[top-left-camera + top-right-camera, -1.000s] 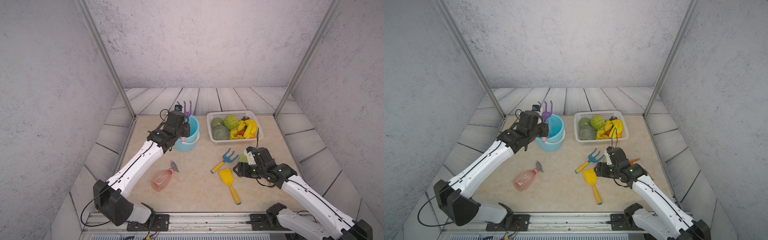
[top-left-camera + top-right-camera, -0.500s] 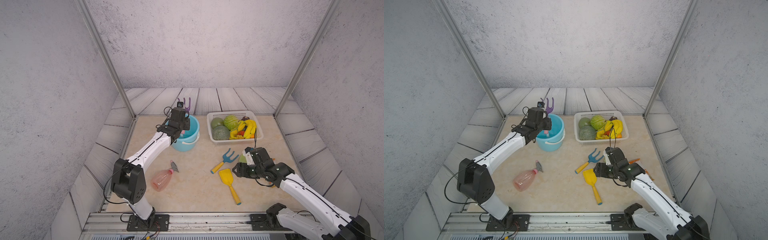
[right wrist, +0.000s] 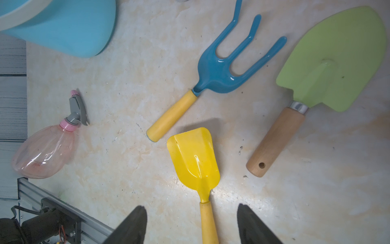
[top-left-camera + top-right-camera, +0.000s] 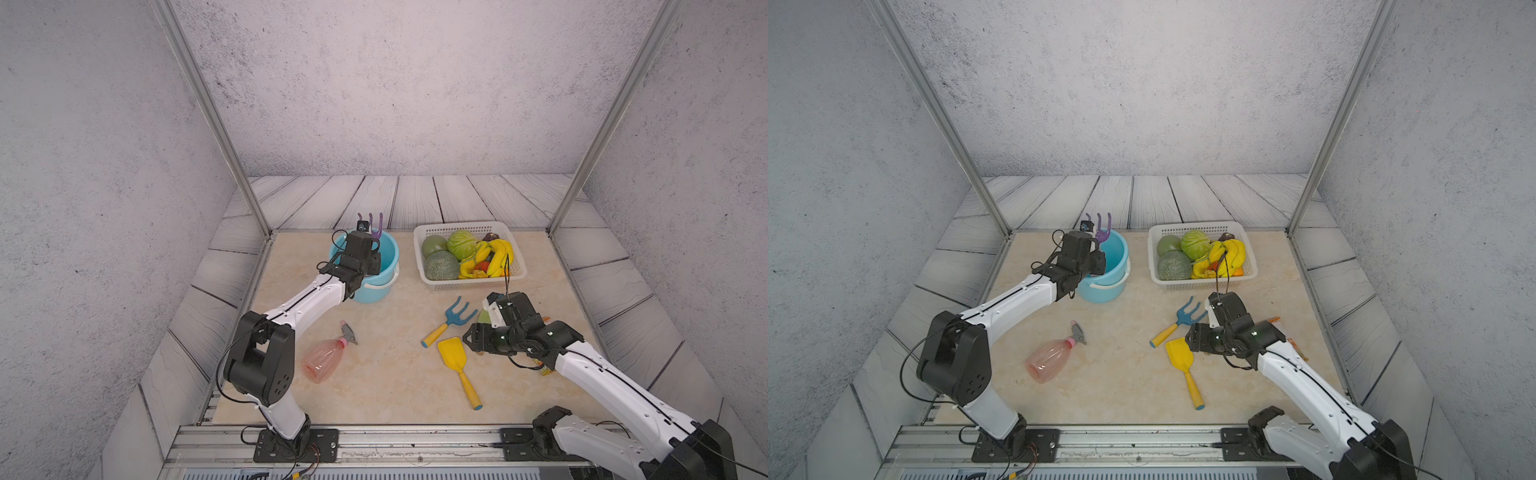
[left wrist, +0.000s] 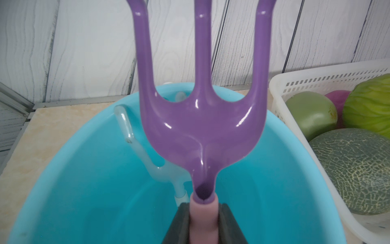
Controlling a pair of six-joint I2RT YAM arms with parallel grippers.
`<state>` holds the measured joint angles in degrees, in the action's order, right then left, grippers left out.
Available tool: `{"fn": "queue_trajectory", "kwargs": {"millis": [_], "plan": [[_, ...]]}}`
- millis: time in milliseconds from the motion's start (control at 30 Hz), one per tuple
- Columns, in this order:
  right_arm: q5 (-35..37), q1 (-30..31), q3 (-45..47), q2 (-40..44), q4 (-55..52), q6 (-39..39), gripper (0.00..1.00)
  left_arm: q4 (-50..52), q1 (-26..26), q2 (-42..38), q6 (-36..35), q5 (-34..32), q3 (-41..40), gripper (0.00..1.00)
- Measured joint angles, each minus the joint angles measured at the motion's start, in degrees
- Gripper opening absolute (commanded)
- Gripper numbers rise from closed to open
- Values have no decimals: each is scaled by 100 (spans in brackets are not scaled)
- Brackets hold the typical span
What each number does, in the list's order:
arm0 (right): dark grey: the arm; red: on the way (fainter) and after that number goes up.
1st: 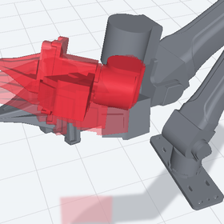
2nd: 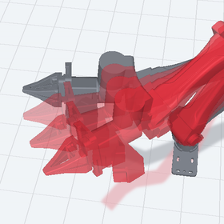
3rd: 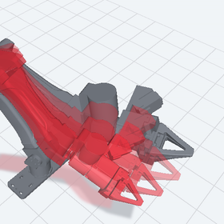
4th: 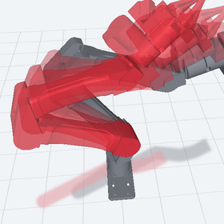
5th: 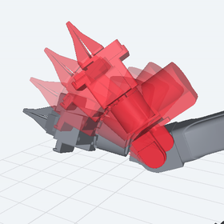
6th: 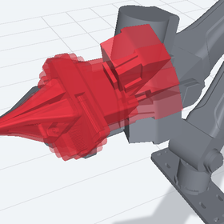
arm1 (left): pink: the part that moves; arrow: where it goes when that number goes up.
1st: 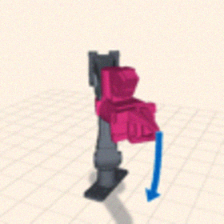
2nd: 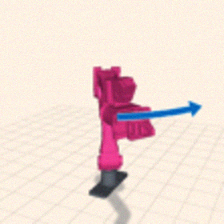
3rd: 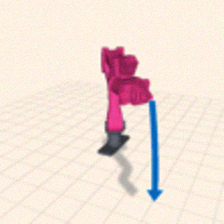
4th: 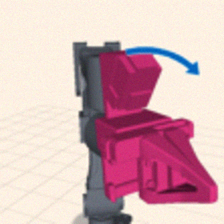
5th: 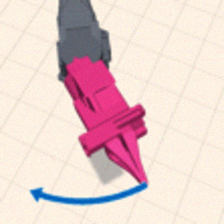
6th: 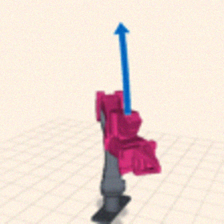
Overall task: Organize the gardening tools
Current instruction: Place the gardening tool in the container.
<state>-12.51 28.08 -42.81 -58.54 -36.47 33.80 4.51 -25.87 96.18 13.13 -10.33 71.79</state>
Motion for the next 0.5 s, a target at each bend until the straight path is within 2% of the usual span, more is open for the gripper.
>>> {"fn": "queue_trajectory", "kwargs": {"millis": [233, 500], "plan": [[4, 11, -2, 0, 2, 2, 73, 0, 0, 0, 22, 70, -4, 1], [24, 15, 0, 4, -7, 0, 73, 26, 0, 0, 35, 120, -103, 15]]}}
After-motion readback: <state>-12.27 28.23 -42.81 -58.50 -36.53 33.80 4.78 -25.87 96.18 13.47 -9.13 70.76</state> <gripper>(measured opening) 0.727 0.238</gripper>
